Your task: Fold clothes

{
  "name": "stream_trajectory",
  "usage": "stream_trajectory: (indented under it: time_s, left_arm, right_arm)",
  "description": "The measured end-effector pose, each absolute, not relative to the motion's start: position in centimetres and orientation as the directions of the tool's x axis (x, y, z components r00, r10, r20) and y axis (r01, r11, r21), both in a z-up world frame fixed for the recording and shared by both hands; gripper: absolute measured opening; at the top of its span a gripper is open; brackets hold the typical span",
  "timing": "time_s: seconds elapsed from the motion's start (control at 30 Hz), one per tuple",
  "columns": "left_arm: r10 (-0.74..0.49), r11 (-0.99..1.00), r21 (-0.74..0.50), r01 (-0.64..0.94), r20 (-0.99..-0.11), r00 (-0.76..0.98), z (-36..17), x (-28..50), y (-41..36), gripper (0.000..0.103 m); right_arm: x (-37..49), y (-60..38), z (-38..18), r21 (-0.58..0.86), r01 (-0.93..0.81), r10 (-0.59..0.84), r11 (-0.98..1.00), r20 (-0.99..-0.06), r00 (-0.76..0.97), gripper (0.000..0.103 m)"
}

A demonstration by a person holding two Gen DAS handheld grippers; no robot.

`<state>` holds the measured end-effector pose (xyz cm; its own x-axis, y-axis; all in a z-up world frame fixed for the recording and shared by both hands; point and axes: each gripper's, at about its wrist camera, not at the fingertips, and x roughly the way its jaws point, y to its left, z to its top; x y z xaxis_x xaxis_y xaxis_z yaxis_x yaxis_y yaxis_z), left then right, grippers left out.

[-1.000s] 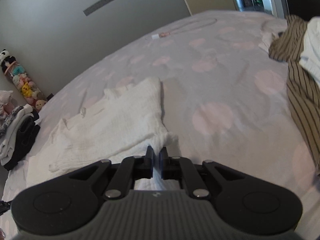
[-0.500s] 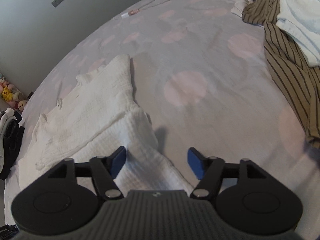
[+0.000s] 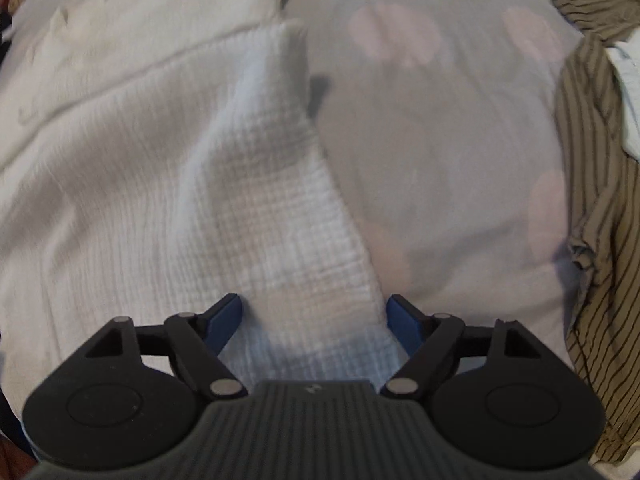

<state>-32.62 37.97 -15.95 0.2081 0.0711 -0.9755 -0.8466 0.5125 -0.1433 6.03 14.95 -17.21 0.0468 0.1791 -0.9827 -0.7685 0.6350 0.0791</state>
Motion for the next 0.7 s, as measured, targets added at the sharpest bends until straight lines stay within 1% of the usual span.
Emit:
stream_trajectory:
  time_s: [0.03, 0.07, 0.1, 0.13, 0.17, 0.2, 0.23, 0.27, 0.3, 0.33, 0.37, 0.47, 0.6, 0.7]
  left_arm:
    - [0.072, 0.520, -0.130, -0.844, -0.978, 0.195, -16.2, -32.4, 37.8, 0.062]
    - [0.074, 0.517, -0.131, -0.846, -0.978, 0.196, -16.2, -32.4, 37.8, 0.060]
    - [0.080, 0.516, -0.128, -0.847, -0.977, 0.197, -16.1, -32.5, 37.7, 0.055]
    - [0.091, 0.517, -0.121, -0.847, -0.977, 0.195, -16.1, -32.5, 37.6, 0.052]
    - [0.101, 0.517, -0.114, -0.848, -0.976, 0.192, -16.1, -32.5, 37.5, 0.045]
    - [0.112, 0.513, -0.110, -0.851, -0.975, 0.193, -16.1, -32.6, 37.5, 0.037]
    - [0.122, 0.508, -0.107, -0.855, -0.973, 0.194, -16.0, -32.7, 37.4, 0.034]
    - [0.130, 0.501, -0.112, -0.858, -0.970, 0.203, -15.9, -32.8, 37.5, 0.024]
    - [0.140, 0.494, -0.129, -0.860, -0.964, 0.225, -15.7, -33.0, 37.5, 0.015]
    - [0.151, 0.488, -0.145, -0.861, -0.957, 0.247, -15.5, -33.1, 37.5, 0.012]
    - [0.164, 0.484, -0.159, -0.860, -0.949, 0.268, -15.2, -33.3, 37.6, 0.008]
    - [0.218, 0.474, -0.191, -0.860, -0.920, 0.325, -14.1, -33.7, 37.9, 0.002]
    - [0.340, 0.459, -0.217, -0.862, -0.854, 0.395, -12.1, -34.4, 37.9, 0.000]
    - [0.424, 0.461, -0.193, -0.866, -0.810, 0.406, -11.1, -34.4, 38.1, 0.000]
  right_arm:
    - [5.7, 15.2, -17.4, 0.062, -0.783, 0.165, 0.619, -0.985, 0.052, 0.080]
    - [5.4, 15.4, -17.5, 0.049, -0.796, 0.156, 0.603, -0.986, 0.058, 0.075]
    - [5.1, 15.4, -17.3, 0.048, -0.806, 0.168, 0.590, -0.984, 0.064, 0.071]
    - [4.8, 15.2, -17.1, 0.054, -0.812, 0.188, 0.581, -0.980, 0.070, 0.062]
    - [4.5, 15.0, -16.9, 0.062, -0.818, 0.213, 0.572, -0.974, 0.074, 0.047]
    - [4.3, 14.7, -16.6, 0.075, -0.822, 0.240, 0.564, -0.968, 0.077, 0.037]
    - [4.1, 14.3, -16.3, 0.086, -0.825, 0.268, 0.559, -0.960, 0.081, 0.020]
    - [3.8, 14.1, -16.0, 0.090, -0.827, 0.293, 0.554, -0.952, 0.093, 0.014]
    - [3.6, 13.8, -15.6, 0.089, -0.831, 0.316, 0.549, -0.943, 0.108, 0.013]
    - [3.5, 13.6, -15.3, 0.090, -0.833, 0.338, 0.546, -0.933, 0.121, 0.011]
    - [3.5, 13.5, -14.9, 0.096, -0.831, 0.360, 0.549, -0.924, 0.131, 0.011]
    - [3.8, 12.8, -13.7, 0.126, -0.815, 0.428, 0.565, -0.890, 0.159, 0.010]
    - [4.5, 11.8, -12.4, 0.200, -0.775, 0.529, 0.599, -0.826, 0.196, 0.010]
    - [4.7, 10.5, -11.6, 0.253, -0.736, 0.589, 0.628, -0.773, 0.237, 0.010]
